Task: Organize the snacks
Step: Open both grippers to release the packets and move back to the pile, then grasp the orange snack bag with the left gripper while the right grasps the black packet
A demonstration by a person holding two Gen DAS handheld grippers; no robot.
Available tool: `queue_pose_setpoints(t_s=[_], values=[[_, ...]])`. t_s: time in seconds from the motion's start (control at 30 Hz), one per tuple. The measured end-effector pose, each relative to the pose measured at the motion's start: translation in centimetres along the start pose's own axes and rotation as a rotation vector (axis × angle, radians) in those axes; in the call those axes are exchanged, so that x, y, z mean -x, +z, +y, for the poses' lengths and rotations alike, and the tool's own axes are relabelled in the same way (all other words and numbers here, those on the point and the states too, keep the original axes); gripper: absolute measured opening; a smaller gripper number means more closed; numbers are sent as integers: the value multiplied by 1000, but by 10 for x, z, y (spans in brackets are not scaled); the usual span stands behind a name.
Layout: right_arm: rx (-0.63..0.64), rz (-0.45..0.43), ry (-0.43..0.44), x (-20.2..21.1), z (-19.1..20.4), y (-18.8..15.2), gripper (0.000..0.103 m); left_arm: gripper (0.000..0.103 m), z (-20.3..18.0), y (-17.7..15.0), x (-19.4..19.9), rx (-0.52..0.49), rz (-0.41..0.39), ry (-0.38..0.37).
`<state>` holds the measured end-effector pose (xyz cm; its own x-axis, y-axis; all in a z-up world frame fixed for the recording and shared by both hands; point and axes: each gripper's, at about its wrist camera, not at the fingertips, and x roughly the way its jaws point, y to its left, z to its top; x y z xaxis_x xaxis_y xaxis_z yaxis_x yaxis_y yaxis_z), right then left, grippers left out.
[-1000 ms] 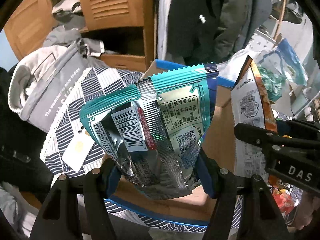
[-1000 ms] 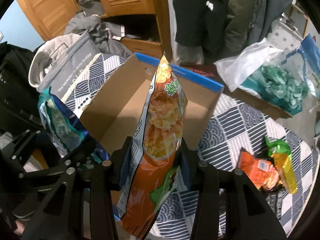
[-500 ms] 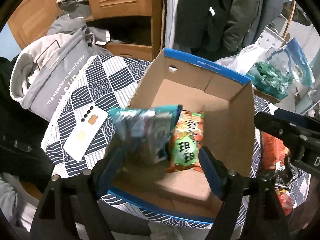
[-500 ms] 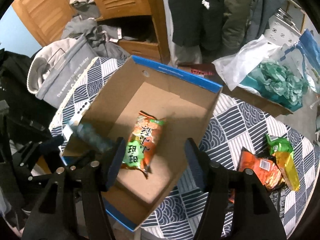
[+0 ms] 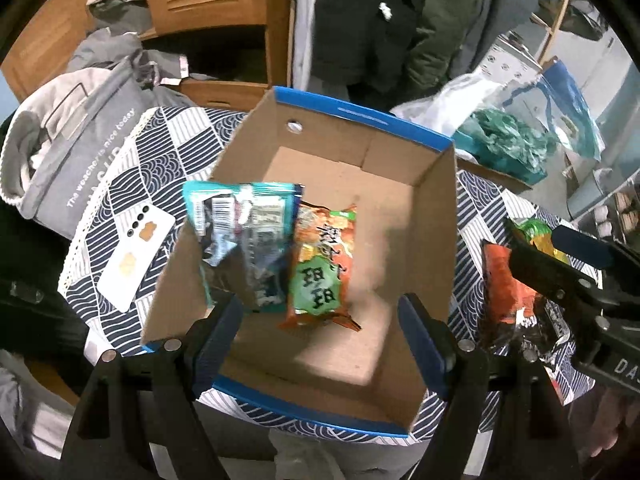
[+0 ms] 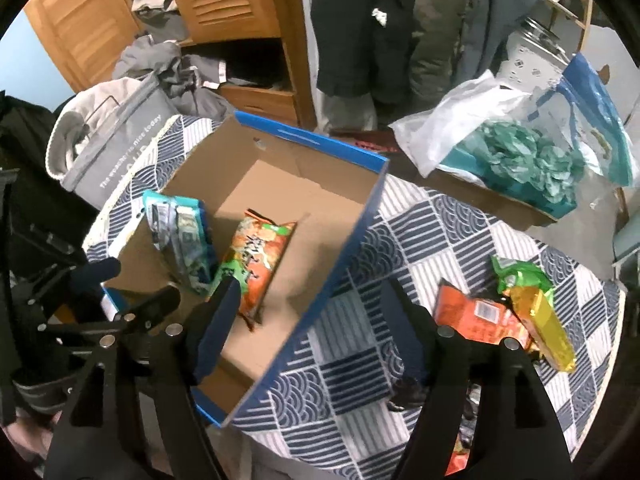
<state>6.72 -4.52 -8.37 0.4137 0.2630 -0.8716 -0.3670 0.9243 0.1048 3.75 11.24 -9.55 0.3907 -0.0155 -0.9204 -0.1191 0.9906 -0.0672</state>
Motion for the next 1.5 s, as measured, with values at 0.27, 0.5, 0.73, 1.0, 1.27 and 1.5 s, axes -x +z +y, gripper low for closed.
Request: queue_pose_setpoints(t_s=[0.27, 0.5, 0.73, 1.0, 1.27, 1.5], values=[[-34, -10, -16, 18, -33, -17, 75, 82, -30, -4, 4, -54, 5, -15], [-99, -16, -38, 32, -71, -33, 78, 88, -67, -6, 9, -119, -1, -35], [-130, -34, -89, 51, -104, -51, 78, 88, -106, -10, 14, -190, -4, -56], [-163, -40, -144, 65, -139, -72, 83, 88, -145, -16, 12, -270, 21, -84], [-248, -12, -147, 63, -177, -88, 84, 88, -175, -22, 2, -322, 49, -86], [-276, 54, -159, 45, -196, -99, 86, 88, -187, -23, -20, -313, 109, -99]])
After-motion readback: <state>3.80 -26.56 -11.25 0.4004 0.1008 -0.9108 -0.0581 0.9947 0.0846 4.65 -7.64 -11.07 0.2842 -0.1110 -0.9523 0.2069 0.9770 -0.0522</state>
